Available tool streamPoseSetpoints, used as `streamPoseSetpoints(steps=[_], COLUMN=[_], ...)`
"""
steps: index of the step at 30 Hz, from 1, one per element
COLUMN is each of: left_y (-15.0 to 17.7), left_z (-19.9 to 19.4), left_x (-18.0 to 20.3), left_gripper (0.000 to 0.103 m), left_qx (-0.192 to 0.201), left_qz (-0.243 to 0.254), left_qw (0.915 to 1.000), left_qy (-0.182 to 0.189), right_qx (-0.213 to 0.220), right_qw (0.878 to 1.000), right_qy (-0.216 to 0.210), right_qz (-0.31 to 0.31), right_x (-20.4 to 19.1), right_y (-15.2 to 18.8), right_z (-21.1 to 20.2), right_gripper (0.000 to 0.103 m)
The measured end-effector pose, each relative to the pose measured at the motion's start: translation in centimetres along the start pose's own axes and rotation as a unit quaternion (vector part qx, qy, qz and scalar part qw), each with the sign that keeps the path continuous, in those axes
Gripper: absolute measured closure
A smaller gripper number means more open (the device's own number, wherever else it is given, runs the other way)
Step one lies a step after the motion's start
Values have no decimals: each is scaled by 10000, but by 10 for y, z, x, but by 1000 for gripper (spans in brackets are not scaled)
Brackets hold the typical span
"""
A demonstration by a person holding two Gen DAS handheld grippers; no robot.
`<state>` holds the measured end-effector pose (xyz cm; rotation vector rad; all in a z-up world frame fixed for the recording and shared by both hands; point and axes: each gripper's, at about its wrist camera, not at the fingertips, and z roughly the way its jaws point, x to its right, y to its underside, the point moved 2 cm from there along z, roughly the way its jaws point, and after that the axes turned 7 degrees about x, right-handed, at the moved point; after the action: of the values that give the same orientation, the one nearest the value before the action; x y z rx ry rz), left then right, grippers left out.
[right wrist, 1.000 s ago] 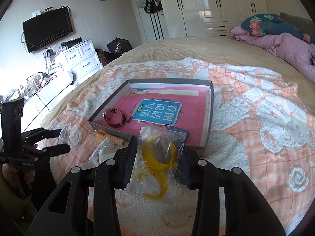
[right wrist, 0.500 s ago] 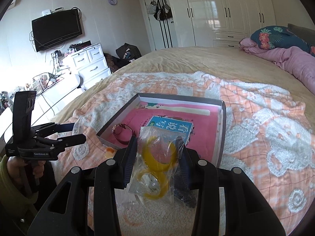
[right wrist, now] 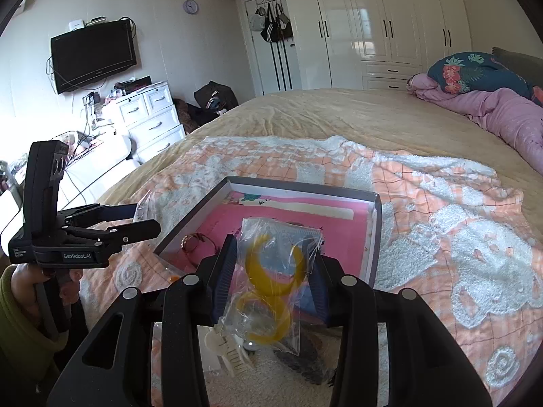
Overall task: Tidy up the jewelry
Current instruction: 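Carry both bags over the grey box and lower them inside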
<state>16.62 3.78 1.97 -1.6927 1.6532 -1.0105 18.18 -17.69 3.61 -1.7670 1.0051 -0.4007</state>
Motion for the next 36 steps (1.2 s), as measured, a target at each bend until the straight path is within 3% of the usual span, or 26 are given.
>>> streamPoseSetpoints(steps=[18,36], left_y=[-9,18], left_z=[48,98], left_x=[10,22], left_gripper=[30,29], left_qx=[-155,-553], left_qz=[192,495], left_qw=[9996,9969], left_qy=[125,260], right_qx=[12,-534], right_qw=[9994,9962], right_qy=[299,655], right_qz=[163,200], right_x=[34,59], right_y=[-10,25], right_z=[20,65], right_gripper=[64,64])
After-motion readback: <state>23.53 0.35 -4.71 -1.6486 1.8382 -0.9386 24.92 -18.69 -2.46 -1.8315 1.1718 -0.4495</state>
